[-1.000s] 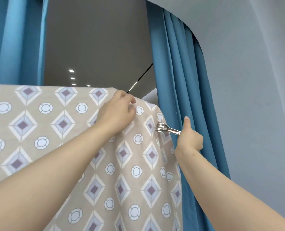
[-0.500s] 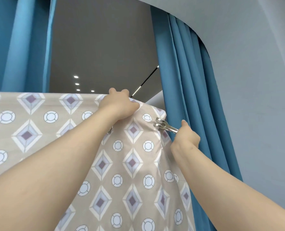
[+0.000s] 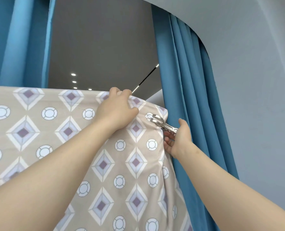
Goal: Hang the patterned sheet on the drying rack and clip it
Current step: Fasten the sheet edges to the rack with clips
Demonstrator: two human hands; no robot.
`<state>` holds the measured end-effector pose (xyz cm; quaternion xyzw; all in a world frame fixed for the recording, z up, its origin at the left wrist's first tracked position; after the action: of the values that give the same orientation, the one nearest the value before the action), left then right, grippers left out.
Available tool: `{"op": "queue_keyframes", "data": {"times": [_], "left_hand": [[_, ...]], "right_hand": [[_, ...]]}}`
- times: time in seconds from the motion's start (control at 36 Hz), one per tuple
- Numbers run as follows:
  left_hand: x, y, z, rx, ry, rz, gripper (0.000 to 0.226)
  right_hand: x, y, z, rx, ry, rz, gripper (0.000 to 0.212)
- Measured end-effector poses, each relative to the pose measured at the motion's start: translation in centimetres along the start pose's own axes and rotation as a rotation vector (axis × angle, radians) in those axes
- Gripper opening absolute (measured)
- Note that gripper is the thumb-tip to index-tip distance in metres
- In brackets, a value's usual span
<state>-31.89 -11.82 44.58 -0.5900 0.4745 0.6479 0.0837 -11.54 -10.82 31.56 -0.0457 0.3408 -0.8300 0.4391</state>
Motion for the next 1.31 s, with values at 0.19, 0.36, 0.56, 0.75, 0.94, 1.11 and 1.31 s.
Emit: {"op": "queue_keyframes", "data": {"times": [0.19, 0.36, 0.56, 0.75, 0.94, 1.11, 1.31], "left_hand": [[4.6, -0.9, 0.1, 0.177, -0.079, -0.149, 0.032], [6.2, -3.2, 1.9, 0.335, 0.002, -0.048, 0.024], [7.9, -3.7, 4.2, 0.932, 0.153, 0.036, 0.010], [12.5, -3.5, 7.3, 1.208, 0.244, 0.006, 0.027], [19.2, -3.5, 9.5, 1.168, 0.345, 0.048, 0.025], [25.1, -3.5, 10.3, 1.071, 0.418, 0.098, 0.025], [33.4, -1.8, 13.2, 0.996, 0.604, 0.104, 0.029]], "right_hand": [[1.1, 0.6, 1.2, 0.163, 0.143, -0.077, 0.024], [3.2, 2.0, 4.3, 0.464, 0.412, -0.311, 0.013], [11.7, -0.5, 6.0, 0.691, 0.902, -0.387, 0.020], [14.2, -4.7, -2.4, 0.853, 0.553, 0.281, 0.012], [16.9, -3.7, -12.5, 0.948, 0.171, 0.596, 0.024], [20.9, -4.4, -16.3, 0.938, 0.118, 0.793, 0.013], [27.5, -5.8, -24.0, 0.835, -0.095, 1.015, 0.016]]}}
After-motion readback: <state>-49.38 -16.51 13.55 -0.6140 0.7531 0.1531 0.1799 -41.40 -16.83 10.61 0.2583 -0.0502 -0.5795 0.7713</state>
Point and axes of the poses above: each hand's wrist, its own x-axis away from the middle knuckle, its own y-axis out of the back of the hand, z = x × y, the point moved 10 cm from there along -x, towards the middle knuckle, and after that the axes turned 5 degrees about z, right-handed, at the moved point
